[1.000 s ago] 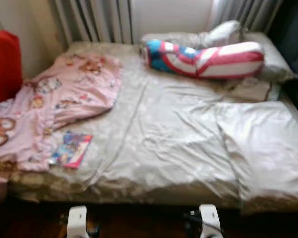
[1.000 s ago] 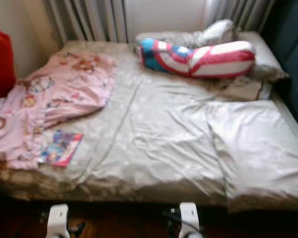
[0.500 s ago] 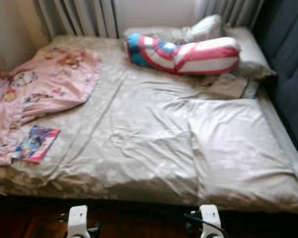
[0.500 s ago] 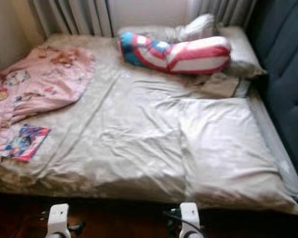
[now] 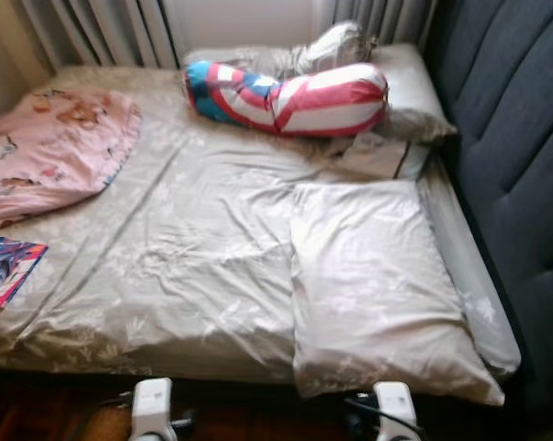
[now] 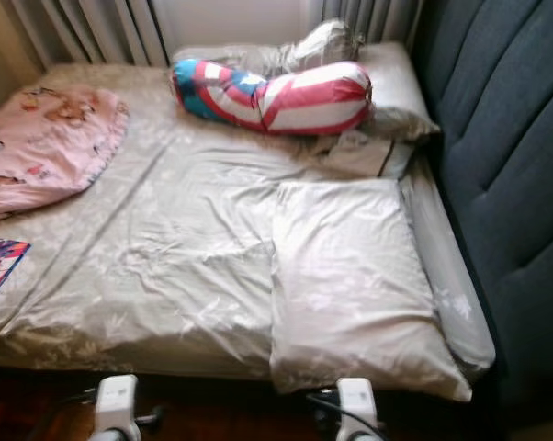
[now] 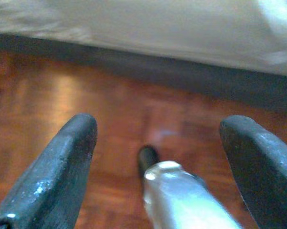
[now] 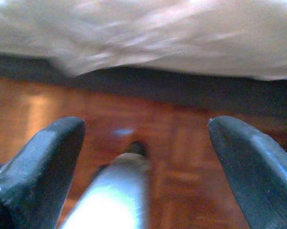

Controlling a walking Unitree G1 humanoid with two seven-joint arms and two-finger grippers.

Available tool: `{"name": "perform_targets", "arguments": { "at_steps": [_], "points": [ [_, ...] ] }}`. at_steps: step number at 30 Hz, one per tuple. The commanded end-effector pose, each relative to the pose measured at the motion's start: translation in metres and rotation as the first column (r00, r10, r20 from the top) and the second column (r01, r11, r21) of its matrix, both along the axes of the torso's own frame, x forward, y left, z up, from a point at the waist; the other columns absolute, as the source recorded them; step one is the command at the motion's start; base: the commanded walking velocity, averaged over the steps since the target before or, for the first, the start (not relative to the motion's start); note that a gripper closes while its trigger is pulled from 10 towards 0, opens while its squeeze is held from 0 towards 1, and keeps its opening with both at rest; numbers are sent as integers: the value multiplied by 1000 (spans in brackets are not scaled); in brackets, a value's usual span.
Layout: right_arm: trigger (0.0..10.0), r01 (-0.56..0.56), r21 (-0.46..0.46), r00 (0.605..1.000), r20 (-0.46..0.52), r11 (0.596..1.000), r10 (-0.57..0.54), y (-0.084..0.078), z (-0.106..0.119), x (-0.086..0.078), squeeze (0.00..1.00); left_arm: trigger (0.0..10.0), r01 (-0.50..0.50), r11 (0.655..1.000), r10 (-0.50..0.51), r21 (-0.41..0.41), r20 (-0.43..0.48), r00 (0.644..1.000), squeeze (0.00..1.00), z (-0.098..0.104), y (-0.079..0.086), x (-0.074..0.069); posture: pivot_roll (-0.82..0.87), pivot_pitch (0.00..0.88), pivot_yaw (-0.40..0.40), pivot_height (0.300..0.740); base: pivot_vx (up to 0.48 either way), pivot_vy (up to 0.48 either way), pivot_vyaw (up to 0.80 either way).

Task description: Clean up the room

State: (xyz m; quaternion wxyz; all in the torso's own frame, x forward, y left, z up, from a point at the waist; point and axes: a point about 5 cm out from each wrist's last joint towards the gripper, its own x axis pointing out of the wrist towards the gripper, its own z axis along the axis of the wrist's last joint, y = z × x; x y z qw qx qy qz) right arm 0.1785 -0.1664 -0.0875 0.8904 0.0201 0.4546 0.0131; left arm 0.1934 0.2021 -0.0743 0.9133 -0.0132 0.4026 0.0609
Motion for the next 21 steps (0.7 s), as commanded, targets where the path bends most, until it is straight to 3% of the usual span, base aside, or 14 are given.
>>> {"name": "perform_targets", "arguments": {
  "at_steps": [1,8,21],
  "points": [
    [10000,8,15,1000,-4,1000,-8,5,0,0,0,10000,-11,1000,12,16,-24,1000,0,-2,8,-7,-78,70,-27,740,0,-428,0],
    [10000,1,19,1000,-8,1000,-1,4,0,0,0,10000,-17,1000,18,17,-30,999,0,-3,9,-9,-77,69,-30,740,0,-428,-473],
    [10000,3,22,1000,5,1000,-3,4,0,0,0,10000,-23,1000,23,11,3,1000,0,1,6,0,-85,53,-27,740,0,0,-59]
  ]
}}
